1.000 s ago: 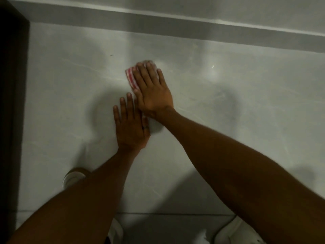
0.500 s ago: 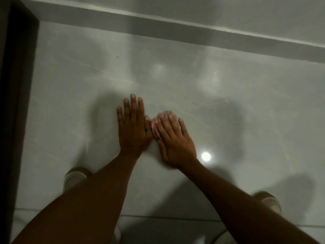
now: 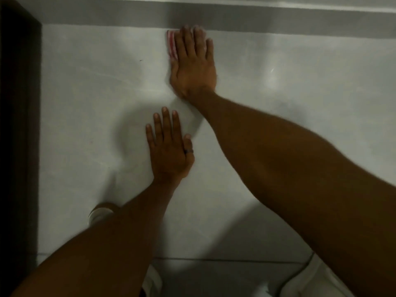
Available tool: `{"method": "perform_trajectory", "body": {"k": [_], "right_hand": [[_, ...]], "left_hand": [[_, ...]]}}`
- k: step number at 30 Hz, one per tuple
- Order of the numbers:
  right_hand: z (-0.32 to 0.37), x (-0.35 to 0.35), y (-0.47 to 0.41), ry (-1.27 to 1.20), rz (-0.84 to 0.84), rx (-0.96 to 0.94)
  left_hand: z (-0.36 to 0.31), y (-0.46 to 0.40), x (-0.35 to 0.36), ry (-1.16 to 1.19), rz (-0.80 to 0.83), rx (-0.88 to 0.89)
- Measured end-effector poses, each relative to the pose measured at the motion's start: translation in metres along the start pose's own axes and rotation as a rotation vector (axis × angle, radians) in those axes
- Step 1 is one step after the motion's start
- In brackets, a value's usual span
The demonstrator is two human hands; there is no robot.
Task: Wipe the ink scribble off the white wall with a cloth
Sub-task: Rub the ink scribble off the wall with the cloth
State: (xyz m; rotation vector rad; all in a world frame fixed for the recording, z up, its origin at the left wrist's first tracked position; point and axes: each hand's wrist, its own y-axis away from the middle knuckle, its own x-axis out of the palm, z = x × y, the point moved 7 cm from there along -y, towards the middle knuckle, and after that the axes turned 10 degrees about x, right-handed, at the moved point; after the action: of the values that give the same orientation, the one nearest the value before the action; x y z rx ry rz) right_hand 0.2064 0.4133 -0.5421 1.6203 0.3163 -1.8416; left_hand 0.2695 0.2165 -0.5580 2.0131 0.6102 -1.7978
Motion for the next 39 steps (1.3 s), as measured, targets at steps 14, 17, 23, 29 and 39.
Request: {"method": "perform_trajectory", "body": {"k": [14,17,23,29,39], "right_hand": [[-0.105,-0.005,0.074,0.054,0.021,-0.130],[-0.160,-0.016,0.078,0.004,-0.042,-0.015],[-0.267,-0.025,0.121,-0.007,-0.077,0.334],[-0.271,-0.005,0.178,-0.065,-0.159,0.717],[-0.178,0.014,0.153,-0.125,-0.125,0.461]], "left_hand": [[-0.001,0.000,-0.007,0.037,0.041,0.003],[-0.001,0.000,-0.007,0.049,0.043,0.002],[0.000,0.000,-0.006,0.071,0.044,-0.008],[-0.001,0.001,0.000,0.069,0.052,-0.010],[-0.001,0.003,0.012,0.025,0.083,0.009]]}}
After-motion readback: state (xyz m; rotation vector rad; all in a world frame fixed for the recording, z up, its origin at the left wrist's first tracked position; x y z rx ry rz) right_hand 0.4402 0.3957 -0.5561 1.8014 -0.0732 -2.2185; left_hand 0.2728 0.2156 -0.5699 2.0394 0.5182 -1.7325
